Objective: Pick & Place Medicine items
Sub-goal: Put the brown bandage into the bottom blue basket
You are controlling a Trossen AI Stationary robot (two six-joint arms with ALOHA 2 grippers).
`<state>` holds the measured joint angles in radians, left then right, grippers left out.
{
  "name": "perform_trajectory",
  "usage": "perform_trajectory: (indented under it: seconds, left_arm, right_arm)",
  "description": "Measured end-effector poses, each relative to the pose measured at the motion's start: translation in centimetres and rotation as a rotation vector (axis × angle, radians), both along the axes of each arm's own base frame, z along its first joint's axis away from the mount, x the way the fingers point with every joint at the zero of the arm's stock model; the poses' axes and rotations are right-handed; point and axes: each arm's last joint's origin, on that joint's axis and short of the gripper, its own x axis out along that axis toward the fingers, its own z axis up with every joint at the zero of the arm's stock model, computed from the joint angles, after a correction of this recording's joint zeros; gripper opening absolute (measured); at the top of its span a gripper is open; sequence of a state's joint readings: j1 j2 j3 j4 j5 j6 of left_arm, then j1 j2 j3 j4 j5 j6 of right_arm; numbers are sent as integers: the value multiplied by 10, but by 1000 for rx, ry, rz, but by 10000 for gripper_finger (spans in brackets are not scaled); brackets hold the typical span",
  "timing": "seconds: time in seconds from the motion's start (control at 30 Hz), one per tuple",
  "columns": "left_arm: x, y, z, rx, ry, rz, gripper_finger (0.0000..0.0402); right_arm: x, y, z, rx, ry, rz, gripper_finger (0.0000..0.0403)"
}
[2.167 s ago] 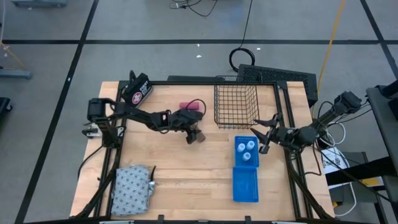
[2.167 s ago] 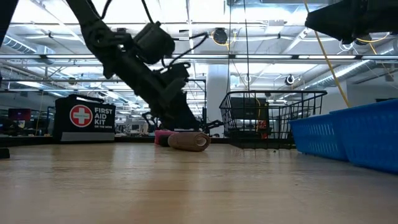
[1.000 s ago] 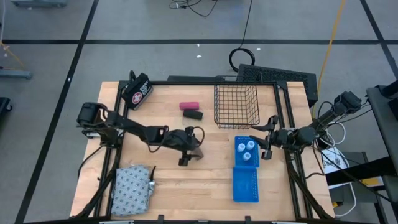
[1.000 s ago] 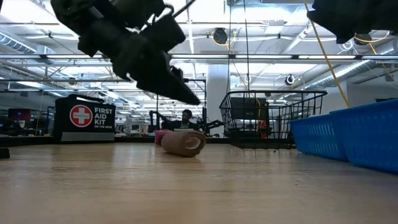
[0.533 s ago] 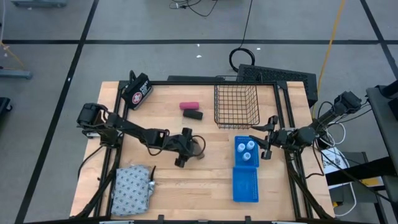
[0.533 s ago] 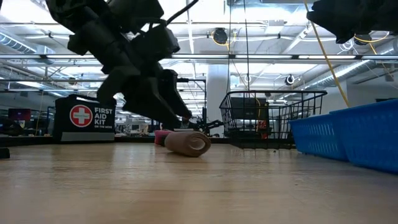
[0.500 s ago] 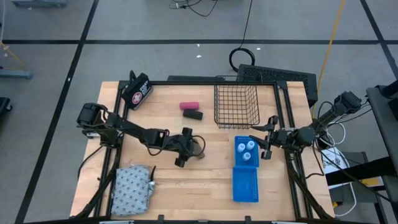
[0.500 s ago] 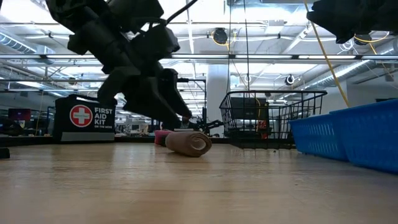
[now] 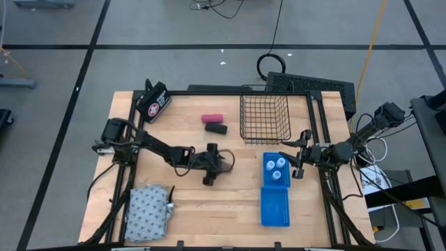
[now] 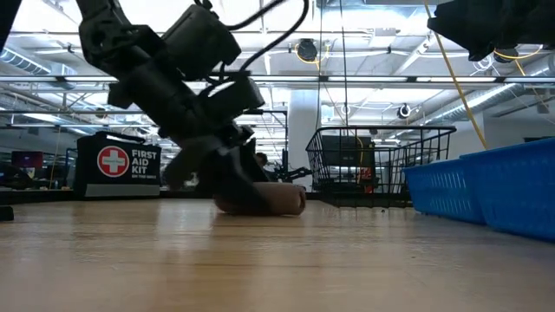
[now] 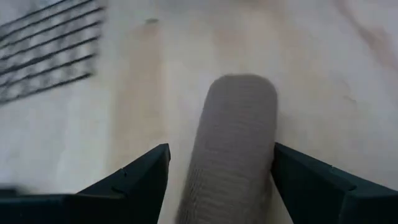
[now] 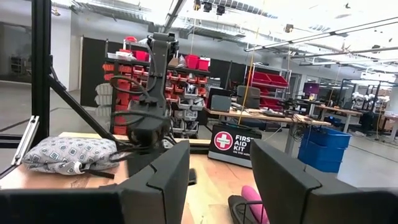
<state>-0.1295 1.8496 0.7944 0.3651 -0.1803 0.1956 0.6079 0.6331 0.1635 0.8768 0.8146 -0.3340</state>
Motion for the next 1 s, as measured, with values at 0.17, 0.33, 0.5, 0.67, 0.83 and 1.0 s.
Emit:
perform_trajectory:
  seconds: [0.17,0.33,0.5,0.67,0.83,1.0]
  left_arm:
    - [6,18,7,-176,-115,230,273]
    - [7,35,7,-289,-128,341,273]
    - [6,43,9,-351,-119,370,273]
    - [0,54,2,-358,-23,396,273]
    - [-6,58,-5,-252,72,385,273]
    - [-9,59,-7,-223,87,438,273]
  right_arm:
    - [0,0,-1,-8,7,-2,161]
    - [0,0,-1,-11,13,-1,158]
    - [0,0,-1,-10,15,-1,161]
    - [0,0,-2,-11,16,-1,159]
    - [1,0,-2,-12,18,-1,156]
    - [1,0,-2,-1,18,2,156]
